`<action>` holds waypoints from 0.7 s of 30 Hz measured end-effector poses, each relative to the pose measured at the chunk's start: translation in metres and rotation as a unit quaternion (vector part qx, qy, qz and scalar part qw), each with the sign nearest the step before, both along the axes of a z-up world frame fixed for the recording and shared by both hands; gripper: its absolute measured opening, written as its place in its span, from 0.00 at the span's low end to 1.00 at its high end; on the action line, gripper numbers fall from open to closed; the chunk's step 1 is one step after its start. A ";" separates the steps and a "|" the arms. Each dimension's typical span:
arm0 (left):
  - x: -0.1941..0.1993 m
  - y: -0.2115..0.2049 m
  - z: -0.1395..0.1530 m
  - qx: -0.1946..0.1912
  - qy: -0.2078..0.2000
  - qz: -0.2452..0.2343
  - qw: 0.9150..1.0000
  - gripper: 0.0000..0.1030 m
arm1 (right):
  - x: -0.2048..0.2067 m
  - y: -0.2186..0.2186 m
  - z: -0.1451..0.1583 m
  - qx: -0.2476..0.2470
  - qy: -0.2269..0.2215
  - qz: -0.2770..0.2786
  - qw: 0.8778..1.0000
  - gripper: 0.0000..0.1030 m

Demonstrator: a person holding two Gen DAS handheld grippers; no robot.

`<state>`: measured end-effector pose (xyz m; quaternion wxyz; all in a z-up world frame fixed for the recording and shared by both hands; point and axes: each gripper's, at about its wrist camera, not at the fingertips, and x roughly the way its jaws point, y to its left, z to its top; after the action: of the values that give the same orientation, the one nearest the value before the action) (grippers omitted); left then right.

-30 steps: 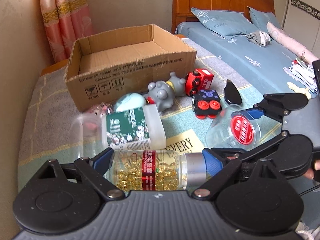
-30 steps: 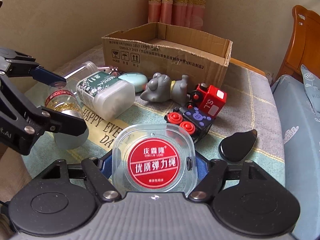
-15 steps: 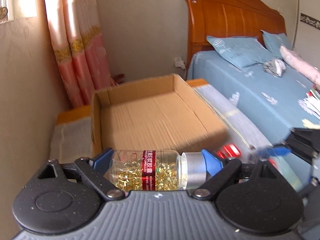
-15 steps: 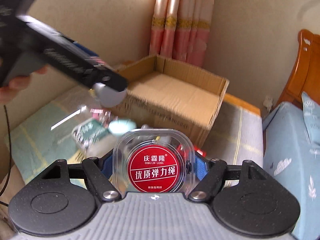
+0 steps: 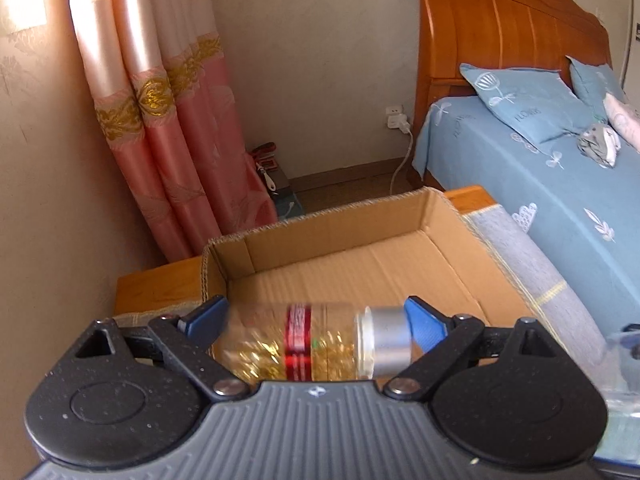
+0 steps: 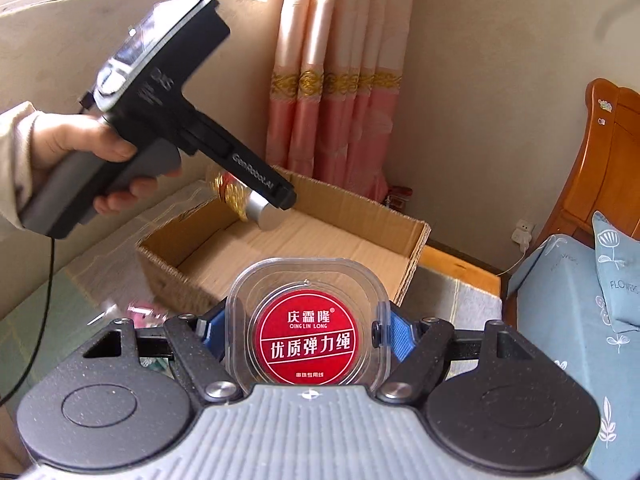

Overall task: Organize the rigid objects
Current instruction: 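Release the capsule bottle into the cardboard box while the right tool drops the clear box in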

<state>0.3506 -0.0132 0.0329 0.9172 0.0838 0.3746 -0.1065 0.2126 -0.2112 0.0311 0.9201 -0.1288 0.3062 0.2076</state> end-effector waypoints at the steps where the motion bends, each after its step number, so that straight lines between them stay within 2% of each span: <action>1: 0.003 0.003 -0.001 -0.004 -0.002 0.007 1.000 0.92 | 0.004 0.001 0.000 0.000 0.001 -0.001 1.000 0.77; 7: -0.010 0.025 0.002 -0.054 -0.001 0.023 0.998 0.92 | 0.018 0.004 -0.003 -0.006 0.007 0.001 1.000 0.77; 13: -0.044 0.037 0.006 -0.060 -0.013 0.039 0.997 0.92 | 0.039 0.006 -0.007 -0.004 0.022 -0.001 1.000 0.77; 21: -0.093 0.047 0.009 -0.032 -0.035 0.065 0.997 0.93 | 0.075 0.011 -0.011 -0.013 0.023 -0.008 1.000 0.77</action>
<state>0.2574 0.0336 0.0418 0.9368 0.0340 0.3436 -0.0555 0.2879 -0.1999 0.0205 0.9126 -0.1334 0.3313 0.1988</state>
